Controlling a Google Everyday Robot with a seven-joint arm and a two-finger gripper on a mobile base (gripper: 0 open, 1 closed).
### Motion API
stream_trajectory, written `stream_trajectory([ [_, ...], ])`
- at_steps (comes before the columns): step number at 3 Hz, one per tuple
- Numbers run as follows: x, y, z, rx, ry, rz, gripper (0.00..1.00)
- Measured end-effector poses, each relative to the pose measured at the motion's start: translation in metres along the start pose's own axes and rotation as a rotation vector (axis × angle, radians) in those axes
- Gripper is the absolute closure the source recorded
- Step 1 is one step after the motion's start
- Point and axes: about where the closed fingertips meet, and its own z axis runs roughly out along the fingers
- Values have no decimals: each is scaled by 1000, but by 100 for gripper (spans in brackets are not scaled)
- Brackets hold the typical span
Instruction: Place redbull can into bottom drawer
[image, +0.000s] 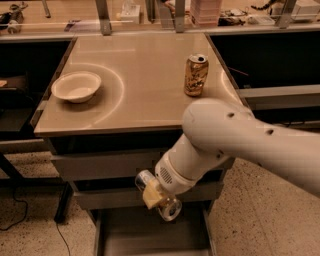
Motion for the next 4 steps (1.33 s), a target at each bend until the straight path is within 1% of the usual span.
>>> stream_trajectory([
  [1, 40, -36, 57, -60, 1, 111, 100],
  [2, 73, -72, 119, -118, 7, 203, 100],
  [3, 73, -71, 117, -116, 7, 201, 100],
  [4, 72, -84, 138, -119, 4, 225, 100],
])
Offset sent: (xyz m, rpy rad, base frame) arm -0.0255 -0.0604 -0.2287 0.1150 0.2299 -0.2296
